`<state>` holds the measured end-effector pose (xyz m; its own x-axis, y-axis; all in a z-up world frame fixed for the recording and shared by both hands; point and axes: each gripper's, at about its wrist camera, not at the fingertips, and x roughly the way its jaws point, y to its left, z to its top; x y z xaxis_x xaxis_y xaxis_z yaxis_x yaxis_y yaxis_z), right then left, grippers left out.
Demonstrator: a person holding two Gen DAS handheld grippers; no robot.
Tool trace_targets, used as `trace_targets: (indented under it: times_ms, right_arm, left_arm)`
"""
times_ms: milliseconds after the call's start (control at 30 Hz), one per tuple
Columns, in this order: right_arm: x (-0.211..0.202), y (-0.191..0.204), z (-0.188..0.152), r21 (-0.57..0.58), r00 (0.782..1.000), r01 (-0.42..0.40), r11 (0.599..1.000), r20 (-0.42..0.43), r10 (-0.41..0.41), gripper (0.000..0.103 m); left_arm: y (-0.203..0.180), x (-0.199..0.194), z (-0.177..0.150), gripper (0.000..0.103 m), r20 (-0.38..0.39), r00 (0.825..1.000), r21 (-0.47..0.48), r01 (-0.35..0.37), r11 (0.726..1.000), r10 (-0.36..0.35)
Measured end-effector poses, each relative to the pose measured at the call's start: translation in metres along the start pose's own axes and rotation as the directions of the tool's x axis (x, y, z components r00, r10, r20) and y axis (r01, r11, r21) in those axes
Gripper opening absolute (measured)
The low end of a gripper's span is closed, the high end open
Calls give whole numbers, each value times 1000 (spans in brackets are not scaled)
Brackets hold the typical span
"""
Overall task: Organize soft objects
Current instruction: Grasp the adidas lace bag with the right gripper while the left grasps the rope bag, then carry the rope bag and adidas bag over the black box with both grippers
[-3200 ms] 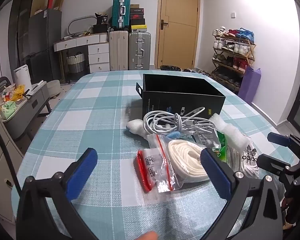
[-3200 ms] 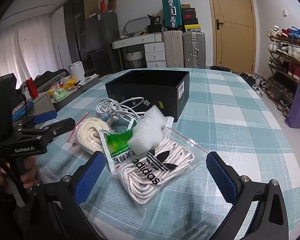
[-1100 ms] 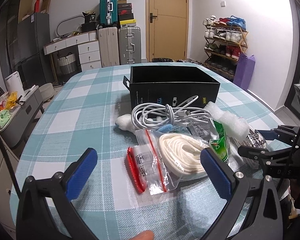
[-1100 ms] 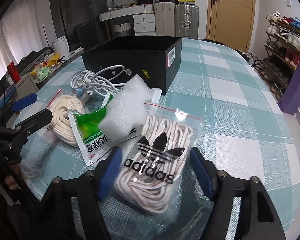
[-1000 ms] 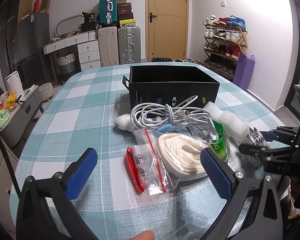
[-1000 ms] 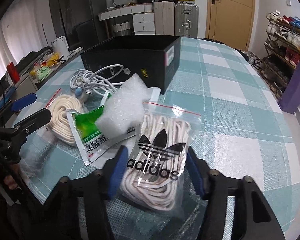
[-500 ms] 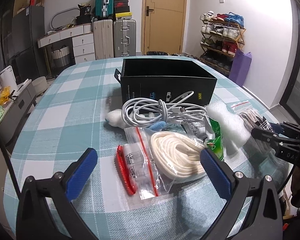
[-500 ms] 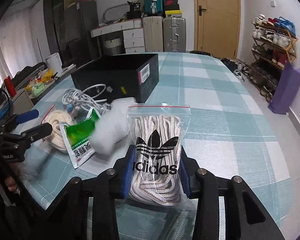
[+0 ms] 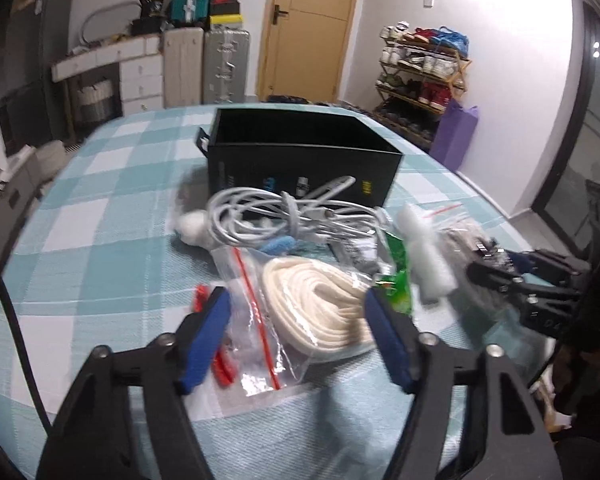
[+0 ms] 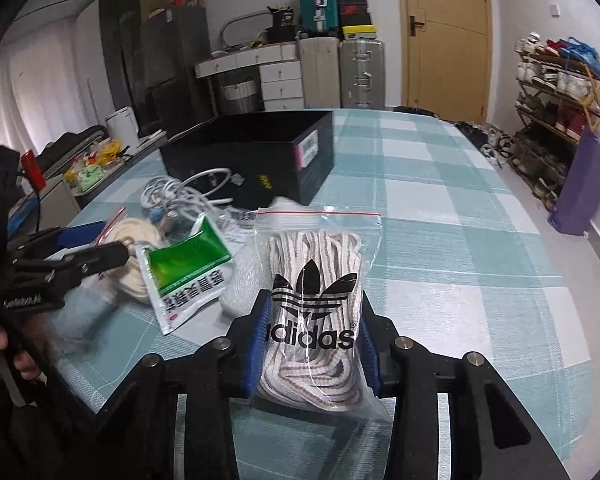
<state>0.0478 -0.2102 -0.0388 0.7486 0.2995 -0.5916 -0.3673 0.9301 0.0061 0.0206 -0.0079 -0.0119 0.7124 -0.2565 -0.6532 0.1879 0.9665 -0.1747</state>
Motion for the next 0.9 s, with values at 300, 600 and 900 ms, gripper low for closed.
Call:
trace_targets:
  times_ms: [300, 600, 900]
  right_arm:
    - [3, 6, -2, -22, 1000, -25, 999, -11, 25, 39]
    - [4, 11, -3, -44, 999, -37, 998, -16, 36, 39]
    - [-5, 14, 1, -44, 999, -43, 998, 25, 44, 39]
  left_arm:
    - [-3, 2, 0, 56, -27, 992, -25, 122, 992, -123]
    - [-8, 6, 0, 26, -47, 983, -39, 173, 984, -175]
    - [-1, -12, 0, 13, 12, 989, -36, 151, 988, -150]
